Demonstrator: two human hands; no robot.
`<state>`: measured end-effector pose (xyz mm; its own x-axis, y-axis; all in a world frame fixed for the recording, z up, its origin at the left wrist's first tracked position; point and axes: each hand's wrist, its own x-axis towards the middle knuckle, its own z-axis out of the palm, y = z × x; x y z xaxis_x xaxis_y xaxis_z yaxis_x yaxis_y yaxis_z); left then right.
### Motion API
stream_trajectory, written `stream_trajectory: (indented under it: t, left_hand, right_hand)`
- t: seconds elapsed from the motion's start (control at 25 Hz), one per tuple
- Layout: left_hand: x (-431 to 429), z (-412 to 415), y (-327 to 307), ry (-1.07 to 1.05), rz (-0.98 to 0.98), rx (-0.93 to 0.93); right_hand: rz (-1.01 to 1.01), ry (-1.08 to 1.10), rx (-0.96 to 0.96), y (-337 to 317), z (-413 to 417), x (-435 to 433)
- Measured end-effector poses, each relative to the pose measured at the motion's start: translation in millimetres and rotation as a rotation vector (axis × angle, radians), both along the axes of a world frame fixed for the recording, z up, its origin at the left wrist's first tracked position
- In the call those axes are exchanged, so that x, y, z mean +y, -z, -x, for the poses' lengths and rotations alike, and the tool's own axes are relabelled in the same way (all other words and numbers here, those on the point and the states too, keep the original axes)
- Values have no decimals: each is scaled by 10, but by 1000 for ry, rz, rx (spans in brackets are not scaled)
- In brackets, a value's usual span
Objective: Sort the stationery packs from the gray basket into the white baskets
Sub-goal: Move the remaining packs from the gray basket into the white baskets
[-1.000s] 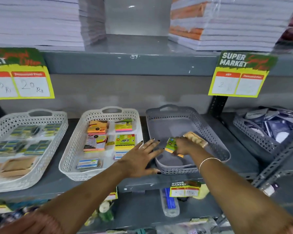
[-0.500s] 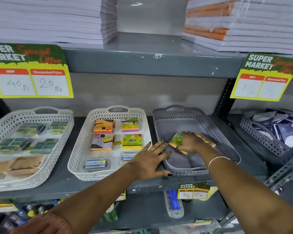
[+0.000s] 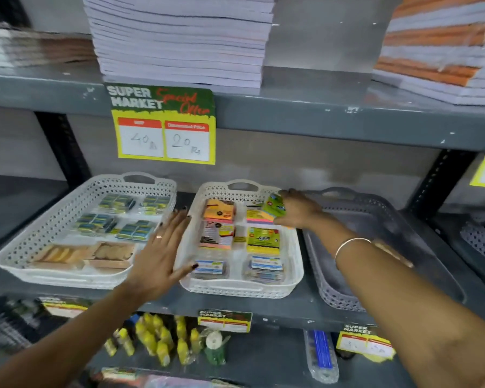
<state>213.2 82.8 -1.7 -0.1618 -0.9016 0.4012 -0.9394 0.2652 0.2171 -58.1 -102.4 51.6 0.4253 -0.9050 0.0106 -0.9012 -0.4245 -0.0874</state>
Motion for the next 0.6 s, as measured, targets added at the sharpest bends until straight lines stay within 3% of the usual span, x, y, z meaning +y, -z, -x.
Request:
stream_trajectory:
  t: [0.16,0.4,0.6]
  left_hand:
    - [409,-139,334,10,-51,38]
    - [368,-311,809,-95,-259,-160]
    - [251,-307,858,-78,-276,-242]
  right_hand:
    - [-75,-84,75,230,-400,89]
    - [-212,-79,193,518,-506,104]
    - [-231,-67,230,648,-422,84]
